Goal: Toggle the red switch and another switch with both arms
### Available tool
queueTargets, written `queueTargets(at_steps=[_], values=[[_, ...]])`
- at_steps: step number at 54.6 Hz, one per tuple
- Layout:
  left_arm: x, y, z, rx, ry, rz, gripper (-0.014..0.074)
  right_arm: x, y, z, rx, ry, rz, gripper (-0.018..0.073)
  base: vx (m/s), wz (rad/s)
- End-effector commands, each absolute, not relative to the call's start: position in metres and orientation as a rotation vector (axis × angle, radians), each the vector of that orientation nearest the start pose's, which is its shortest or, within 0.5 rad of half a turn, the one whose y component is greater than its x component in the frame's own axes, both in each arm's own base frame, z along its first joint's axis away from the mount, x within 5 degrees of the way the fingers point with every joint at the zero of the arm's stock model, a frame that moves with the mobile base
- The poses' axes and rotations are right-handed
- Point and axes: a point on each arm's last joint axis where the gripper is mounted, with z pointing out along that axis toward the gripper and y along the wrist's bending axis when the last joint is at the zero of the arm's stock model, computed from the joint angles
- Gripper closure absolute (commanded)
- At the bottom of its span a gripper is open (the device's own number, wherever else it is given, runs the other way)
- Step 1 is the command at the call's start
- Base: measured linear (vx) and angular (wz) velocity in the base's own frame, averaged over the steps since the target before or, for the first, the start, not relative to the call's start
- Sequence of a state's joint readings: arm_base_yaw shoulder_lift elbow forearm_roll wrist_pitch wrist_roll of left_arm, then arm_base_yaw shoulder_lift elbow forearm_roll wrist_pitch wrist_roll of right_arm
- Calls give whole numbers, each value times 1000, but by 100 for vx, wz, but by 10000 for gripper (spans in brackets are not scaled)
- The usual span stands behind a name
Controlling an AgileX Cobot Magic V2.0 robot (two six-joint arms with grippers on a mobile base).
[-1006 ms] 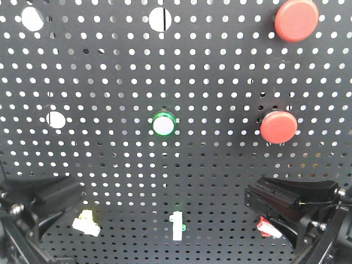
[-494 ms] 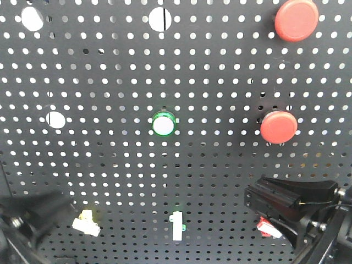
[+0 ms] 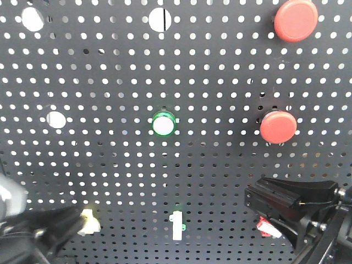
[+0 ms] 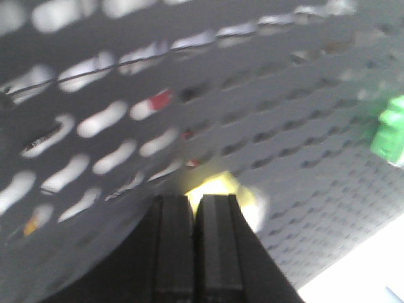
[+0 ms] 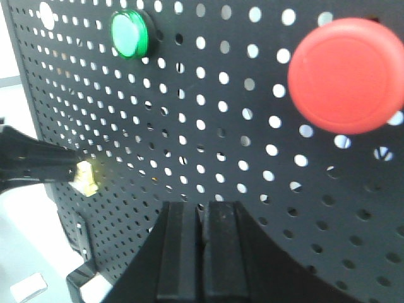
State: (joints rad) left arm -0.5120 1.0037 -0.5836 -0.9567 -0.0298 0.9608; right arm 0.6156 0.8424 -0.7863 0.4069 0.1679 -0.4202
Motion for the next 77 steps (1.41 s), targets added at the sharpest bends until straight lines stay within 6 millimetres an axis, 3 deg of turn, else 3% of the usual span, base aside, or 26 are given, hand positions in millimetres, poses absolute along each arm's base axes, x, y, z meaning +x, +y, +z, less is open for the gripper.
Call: queueTargets(at_steps=[1,15,33,44,56,67,77], values=[[183,-96,281,417,1871,-314,594,145,107,395,-533,1525,493,566,0,0],[162,-87,263,441,1901,-330,594,144,107,394,-540,1535,494,566,0,0],[133,-74,280,443,1772,-375,594,145,106,393,-489,1566,546,566,0,0],[121,-67,278,441,1734,-376,594,156,88,387,-386,1651,482,566,0,0],[115,-64,268,441,1743,-376,594,159,82,375,-406,1739,436,566,0,0],[115,-64,268,436,1741,-371,594,160,82,351,-388,1799,445,566,0,0],[116,-63,269,424,1733,-360,594,162,80,353,-336,1753,451,566,0,0]])
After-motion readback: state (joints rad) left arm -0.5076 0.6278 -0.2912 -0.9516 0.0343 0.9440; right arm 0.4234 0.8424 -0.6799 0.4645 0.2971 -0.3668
